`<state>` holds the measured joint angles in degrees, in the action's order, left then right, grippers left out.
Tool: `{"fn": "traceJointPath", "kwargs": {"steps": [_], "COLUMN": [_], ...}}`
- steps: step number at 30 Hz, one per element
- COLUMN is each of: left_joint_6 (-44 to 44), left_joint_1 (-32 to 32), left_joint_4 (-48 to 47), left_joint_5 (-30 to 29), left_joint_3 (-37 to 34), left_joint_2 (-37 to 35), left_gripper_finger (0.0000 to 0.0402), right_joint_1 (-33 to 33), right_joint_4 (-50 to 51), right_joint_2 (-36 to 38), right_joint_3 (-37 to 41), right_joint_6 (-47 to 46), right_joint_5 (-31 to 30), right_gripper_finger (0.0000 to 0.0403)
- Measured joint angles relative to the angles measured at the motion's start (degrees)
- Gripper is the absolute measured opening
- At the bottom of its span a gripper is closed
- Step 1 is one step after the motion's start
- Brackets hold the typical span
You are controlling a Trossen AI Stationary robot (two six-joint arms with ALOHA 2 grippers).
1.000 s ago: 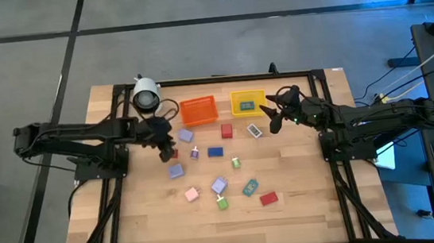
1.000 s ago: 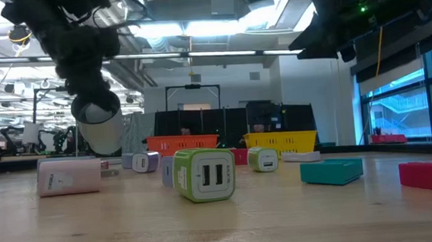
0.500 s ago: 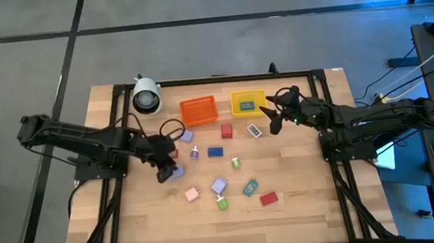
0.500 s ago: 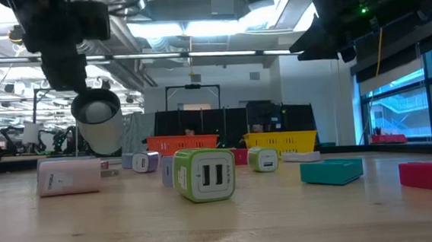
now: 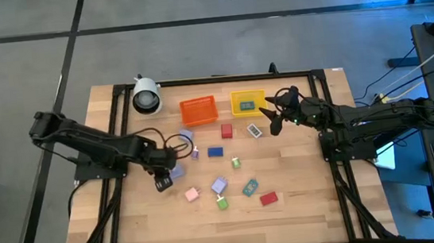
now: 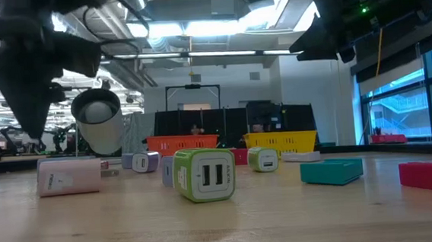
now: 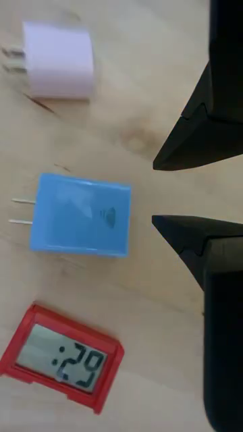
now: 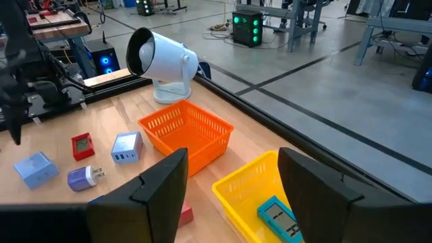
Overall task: Pick & Place Office items
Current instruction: Put the middle purple charger adapter into the orange bin
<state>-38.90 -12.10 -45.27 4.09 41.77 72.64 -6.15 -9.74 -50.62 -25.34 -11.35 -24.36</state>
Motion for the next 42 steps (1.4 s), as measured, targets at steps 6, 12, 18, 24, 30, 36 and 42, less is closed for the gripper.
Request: {"fn": "traceJointPath", "kwargs": {"steps": [6, 12, 18, 24, 30, 36, 42], "left_joint_6": [6.35, 10.18, 9.79, 7.65, 6.07, 6.62, 8.45], "left_joint_1": [0.64, 0.64, 0.64, 0.64, 0.64, 0.96, 1.78], "left_joint_4": [-4.56, -4.28, -4.26, -2.7, -2.7, -3.31, -3.24], "left_joint_5": [-4.95, -4.86, -3.03, -1.88, -1.16, -2.0, -1.51], "left_joint_3": [2.64, 4.95, 7.59, 8.6, 8.6, 8.43, 8.43], "left_joint_2": [4.6, 7.26, 7.33, 7.33, 7.33, 8.98, 13.49], "left_gripper_finger": [0.0115, 0.013, 0.0154, 0.0187, 0.0222, 0.0243, 0.025], "right_joint_1": [0.0, 0.0, 0.0, 0.0, 0.0, 0.0, 0.0], "right_joint_4": [0.16, 0.42, 0.44, 0.48, 0.48, 0.48, 0.49], "right_joint_2": [0.0, -0.01, -0.01, -0.01, -0.01, -0.01, -0.01], "right_joint_3": [-0.01, -0.02, -0.02, -0.02, -0.02, -0.02, -0.04], "right_joint_6": [-0.13, 0.0, 0.48, 0.5, 0.5, 0.52, 0.7], "right_joint_5": [0.56, 1.31, 1.47, 2.82, 2.84, 3.13, 4.3], "right_gripper_finger": [0.0233, 0.0233, 0.0233, 0.0233, 0.0233, 0.0233, 0.0233]}}
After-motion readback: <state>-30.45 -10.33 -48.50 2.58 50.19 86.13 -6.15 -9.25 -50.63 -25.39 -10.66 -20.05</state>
